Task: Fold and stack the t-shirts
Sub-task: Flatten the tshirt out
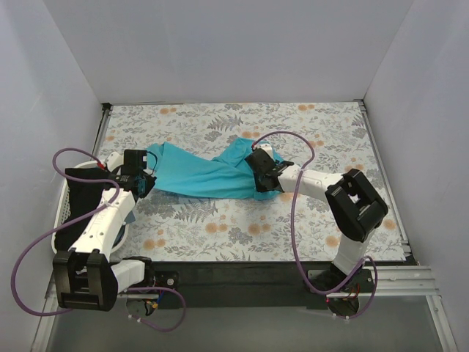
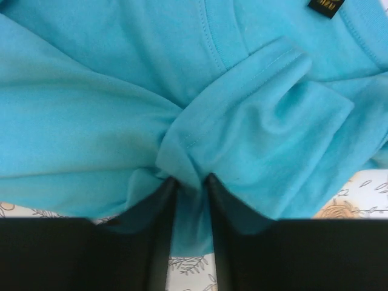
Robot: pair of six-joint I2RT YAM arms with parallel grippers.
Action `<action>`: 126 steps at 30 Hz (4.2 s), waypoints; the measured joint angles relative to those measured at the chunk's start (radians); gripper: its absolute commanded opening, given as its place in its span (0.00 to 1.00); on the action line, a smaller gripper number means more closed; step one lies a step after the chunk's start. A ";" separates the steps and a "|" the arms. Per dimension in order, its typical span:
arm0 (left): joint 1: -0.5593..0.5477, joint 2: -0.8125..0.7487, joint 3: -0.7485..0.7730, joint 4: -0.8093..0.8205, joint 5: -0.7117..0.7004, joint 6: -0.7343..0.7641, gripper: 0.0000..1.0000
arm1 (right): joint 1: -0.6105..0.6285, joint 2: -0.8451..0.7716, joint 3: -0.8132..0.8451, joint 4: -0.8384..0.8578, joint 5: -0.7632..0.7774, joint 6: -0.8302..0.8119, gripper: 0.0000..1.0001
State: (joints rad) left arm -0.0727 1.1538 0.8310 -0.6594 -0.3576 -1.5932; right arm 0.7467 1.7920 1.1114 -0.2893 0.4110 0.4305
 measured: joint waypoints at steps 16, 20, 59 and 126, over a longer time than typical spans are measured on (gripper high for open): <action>0.003 -0.055 0.051 -0.045 -0.017 0.076 0.00 | -0.034 -0.617 -0.171 -0.118 0.108 0.036 0.01; 0.005 -0.080 0.174 -0.078 -0.011 0.119 0.00 | -0.039 -0.755 -0.140 -0.198 0.136 0.038 0.01; 0.006 0.737 1.310 0.117 0.335 0.155 0.00 | -0.399 0.074 1.073 -0.238 -0.236 -0.248 0.01; 0.066 0.238 -0.122 0.397 0.400 -0.041 0.00 | -0.602 -0.309 -0.330 0.048 -0.134 0.098 0.60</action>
State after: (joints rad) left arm -0.0067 1.3922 0.7086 -0.2626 0.0422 -1.6341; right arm 0.1444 1.4830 0.7815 -0.2417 0.2775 0.5282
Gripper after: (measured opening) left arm 0.009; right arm 0.605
